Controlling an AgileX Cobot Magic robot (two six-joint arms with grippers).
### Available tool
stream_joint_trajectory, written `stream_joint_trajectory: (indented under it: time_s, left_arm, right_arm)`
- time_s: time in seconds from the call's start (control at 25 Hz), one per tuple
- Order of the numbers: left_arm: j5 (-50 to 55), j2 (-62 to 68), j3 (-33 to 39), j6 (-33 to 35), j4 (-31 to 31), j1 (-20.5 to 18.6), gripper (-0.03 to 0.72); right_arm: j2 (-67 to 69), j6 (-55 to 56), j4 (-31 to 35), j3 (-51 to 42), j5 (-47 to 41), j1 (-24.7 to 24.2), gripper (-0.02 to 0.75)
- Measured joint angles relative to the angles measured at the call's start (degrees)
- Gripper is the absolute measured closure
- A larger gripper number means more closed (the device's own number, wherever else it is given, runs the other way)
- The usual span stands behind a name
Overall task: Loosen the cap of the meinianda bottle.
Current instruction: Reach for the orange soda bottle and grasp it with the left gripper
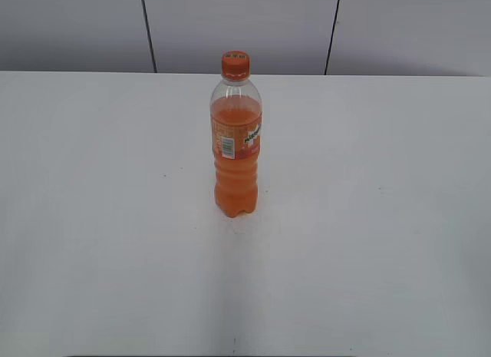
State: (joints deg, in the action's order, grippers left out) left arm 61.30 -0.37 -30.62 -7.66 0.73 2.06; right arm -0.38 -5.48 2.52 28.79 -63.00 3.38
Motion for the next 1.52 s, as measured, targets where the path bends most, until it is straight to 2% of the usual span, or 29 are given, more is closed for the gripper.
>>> stream_joint_trajectory:
  time_s: [1.24, 1.36, 1.52]
  left_arm:
    - [-0.31, 0.75, -0.13, 0.0, -0.13, 0.0, 0.201]
    - [-4.56, 1.29, -2.85, 0.0, -0.25, 0.0, 0.201]
    - [-8.62, 7.25, -10.03, 0.56, -0.04, 0.0, 0.201]
  right_arm:
    - [0.0, -0.04, 0.0, 0.0, 0.0, 0.0, 0.277]
    - [0.0, -0.04, 0.0, 0.0, 0.0, 0.0, 0.277]
    - [0.0, -0.04, 0.0, 0.0, 0.0, 0.0, 0.277]
